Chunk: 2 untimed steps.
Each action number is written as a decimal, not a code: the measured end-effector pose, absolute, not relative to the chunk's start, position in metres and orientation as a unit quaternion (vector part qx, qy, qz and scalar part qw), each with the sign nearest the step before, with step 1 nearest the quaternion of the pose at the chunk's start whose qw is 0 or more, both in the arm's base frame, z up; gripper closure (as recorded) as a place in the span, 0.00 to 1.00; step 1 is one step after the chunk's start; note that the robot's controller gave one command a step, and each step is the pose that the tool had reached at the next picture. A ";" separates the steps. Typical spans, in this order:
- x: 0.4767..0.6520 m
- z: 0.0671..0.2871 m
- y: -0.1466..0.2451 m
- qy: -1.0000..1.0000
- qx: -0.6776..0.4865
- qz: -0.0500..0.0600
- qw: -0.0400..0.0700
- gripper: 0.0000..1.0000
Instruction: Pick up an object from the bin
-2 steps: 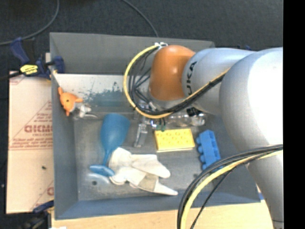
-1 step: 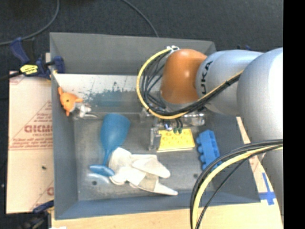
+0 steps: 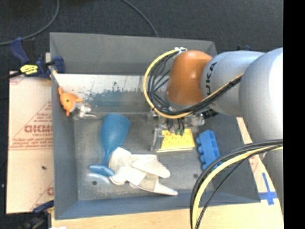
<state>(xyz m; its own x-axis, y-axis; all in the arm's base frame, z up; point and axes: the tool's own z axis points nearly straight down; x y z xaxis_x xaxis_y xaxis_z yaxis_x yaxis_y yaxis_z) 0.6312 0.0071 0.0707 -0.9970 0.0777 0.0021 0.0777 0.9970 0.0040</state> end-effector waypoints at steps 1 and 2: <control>0.632 0.071 -0.031 -1.000 0.024 -0.002 -0.002 0.00; 0.603 0.071 -0.050 -0.992 0.129 -0.002 0.000 0.00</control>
Offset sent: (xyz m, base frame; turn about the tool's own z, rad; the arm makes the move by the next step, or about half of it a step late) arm -0.0280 -0.0561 -0.0007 -0.3373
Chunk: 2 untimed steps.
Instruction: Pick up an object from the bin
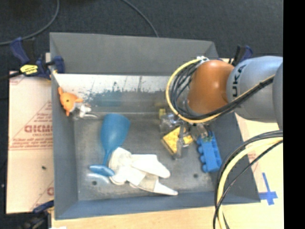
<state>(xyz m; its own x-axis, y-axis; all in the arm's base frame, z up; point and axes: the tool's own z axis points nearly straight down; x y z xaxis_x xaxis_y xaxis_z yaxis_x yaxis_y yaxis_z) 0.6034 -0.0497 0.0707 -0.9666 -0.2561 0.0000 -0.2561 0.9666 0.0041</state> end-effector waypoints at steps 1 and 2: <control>0.613 0.073 -0.084 -0.986 0.164 -0.001 -0.006 1.00; 0.613 0.073 -0.084 -0.987 0.164 -0.001 -0.006 1.00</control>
Offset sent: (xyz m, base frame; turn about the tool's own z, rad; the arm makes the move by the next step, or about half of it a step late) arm 0.0000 0.0000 0.0000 0.0000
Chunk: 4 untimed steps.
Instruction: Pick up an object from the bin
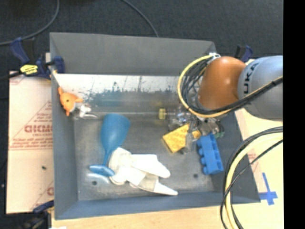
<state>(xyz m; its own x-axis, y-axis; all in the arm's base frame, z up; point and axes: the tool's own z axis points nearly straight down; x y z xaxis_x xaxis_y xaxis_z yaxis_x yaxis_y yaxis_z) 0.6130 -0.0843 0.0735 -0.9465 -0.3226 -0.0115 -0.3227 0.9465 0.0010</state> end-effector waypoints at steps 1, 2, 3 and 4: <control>0.626 0.137 -0.071 0.953 -0.302 0.001 0.007 1.00; 0.626 0.136 -0.071 0.954 -0.301 0.002 0.007 1.00; 0.626 0.136 -0.071 0.954 -0.301 0.001 0.007 1.00; 0.650 0.131 -0.043 0.924 -0.381 0.002 0.009 1.00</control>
Offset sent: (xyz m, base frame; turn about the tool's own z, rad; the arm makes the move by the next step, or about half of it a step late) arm 0.0000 0.0000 0.0000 0.0000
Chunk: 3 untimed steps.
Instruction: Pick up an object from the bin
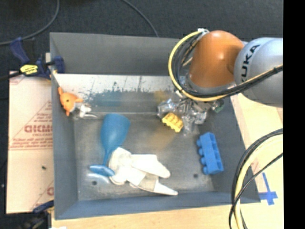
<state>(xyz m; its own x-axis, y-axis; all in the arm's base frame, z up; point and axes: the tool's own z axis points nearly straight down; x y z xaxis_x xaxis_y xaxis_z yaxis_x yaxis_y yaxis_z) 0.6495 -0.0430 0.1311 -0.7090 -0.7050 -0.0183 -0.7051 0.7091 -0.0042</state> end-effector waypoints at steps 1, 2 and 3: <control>0.649 0.131 -0.043 0.925 -0.380 0.002 0.009 1.00; 0.649 0.131 -0.043 0.925 -0.380 0.002 0.009 1.00; 0.645 0.213 -0.042 0.927 -0.376 0.002 0.008 1.00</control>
Offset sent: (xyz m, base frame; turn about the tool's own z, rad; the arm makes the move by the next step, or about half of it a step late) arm 0.0000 0.0000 0.0000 0.0000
